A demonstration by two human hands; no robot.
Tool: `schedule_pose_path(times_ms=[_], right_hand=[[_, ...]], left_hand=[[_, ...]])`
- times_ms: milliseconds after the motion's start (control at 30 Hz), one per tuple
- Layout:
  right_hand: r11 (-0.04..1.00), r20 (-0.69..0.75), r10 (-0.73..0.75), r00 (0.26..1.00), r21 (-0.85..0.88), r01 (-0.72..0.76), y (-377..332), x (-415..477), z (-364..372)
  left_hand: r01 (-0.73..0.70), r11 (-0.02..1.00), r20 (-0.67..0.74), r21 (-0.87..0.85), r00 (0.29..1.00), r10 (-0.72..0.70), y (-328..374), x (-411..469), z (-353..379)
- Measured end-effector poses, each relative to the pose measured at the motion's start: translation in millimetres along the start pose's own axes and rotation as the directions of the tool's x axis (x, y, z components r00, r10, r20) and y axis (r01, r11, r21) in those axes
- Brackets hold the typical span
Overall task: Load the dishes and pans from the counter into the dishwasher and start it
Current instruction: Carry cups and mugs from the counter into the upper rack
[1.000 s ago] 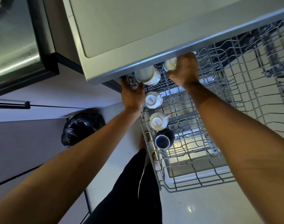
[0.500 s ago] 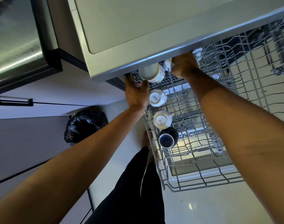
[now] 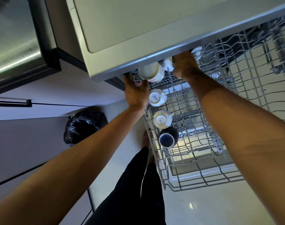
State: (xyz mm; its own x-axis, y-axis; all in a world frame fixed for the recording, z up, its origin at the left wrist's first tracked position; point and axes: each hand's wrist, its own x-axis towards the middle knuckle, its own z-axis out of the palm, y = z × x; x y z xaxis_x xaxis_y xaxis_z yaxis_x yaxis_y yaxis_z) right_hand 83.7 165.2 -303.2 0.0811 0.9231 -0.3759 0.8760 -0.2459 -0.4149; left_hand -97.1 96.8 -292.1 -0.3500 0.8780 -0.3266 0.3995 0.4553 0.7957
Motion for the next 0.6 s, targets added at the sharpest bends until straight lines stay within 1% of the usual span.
schedule_pose_path(times_ms=[200, 333, 400, 500, 600], right_hand=[[0.995, -0.036, 0.028, 0.999, 0.101, -0.024, 3, -11, -6], [0.981, -0.137, 0.044, 0.990, 0.192, -0.017, 5, -35, -13], [0.968, -0.174, 0.099, 0.980, 0.243, -0.055, 4, -48, -12], [0.899, -0.135, 0.235, 0.963, 0.407, -0.162, -1, -77, -12], [0.860, -0.049, 0.285, 0.957, 0.454, -0.233, -13, -113, -5]], left_hand=[[0.010, 1.000, 0.007, 0.020, 1.000, -0.010, 6, -3, -3], [0.013, 0.999, 0.045, 0.039, 0.999, -0.015, 13, -9, -7], [-0.019, 0.996, 0.065, 0.092, 0.998, 0.013, 13, -9, -12], [-0.054, 0.989, 0.078, 0.135, 0.996, 0.044, 8, -10, -26], [-0.104, 0.979, 0.076, 0.173, 0.993, 0.092, 2, -19, -55]])
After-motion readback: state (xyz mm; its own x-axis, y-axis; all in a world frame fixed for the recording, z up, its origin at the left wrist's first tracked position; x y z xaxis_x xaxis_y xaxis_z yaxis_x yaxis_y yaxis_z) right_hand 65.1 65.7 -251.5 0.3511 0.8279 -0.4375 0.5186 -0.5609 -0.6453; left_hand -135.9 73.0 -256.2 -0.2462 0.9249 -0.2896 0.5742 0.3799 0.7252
